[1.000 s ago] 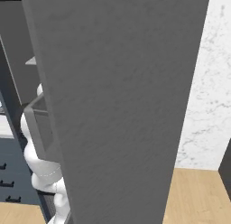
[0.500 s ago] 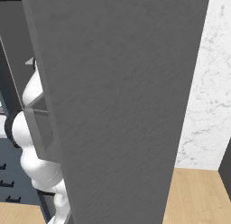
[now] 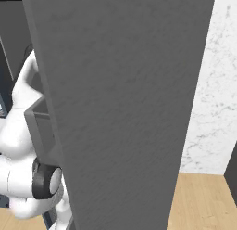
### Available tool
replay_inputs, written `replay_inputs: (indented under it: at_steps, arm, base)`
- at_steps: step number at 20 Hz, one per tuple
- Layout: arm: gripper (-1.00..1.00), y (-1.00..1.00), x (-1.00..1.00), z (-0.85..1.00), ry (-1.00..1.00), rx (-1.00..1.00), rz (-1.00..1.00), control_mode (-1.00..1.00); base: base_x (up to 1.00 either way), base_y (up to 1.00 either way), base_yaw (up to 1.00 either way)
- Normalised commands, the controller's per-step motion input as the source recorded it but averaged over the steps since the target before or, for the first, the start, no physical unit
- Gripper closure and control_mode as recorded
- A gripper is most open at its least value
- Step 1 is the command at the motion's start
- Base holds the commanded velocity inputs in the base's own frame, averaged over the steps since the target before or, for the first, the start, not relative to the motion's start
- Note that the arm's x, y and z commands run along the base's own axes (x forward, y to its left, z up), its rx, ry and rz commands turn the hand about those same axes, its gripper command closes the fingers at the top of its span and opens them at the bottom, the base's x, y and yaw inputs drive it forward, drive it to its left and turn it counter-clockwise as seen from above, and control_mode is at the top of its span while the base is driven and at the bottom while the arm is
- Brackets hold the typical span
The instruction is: Place one cucumber and one chicken drumstick in each tupperware on the nearby counter, to pack two identical lunches.
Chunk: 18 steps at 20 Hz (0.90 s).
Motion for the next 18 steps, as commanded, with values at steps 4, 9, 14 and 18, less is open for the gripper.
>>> replay_inputs:
  at_steps: [4,9,14,18]
  arm:
    - [1.00,0.02,-1.00,-0.14,-0.03,-0.01,0.01,-1.00]
    - [1.00,0.00,-1.00,-0.23,0.01,-0.02,0.00,-1.00]
    - [1.00,0.00,-1.00,-0.36,0.01,-0.06,0.00,-1.00]
    - [1.00,0.00,-0.75,-0.44,0.00,-0.06,-0.02,1.00]
  base:
    - [0.00,0.00,0.00]
    - [0.00,0.00,0.00]
    - [0.00,0.00,0.00]
    - [-0.25,0.00,0.00]
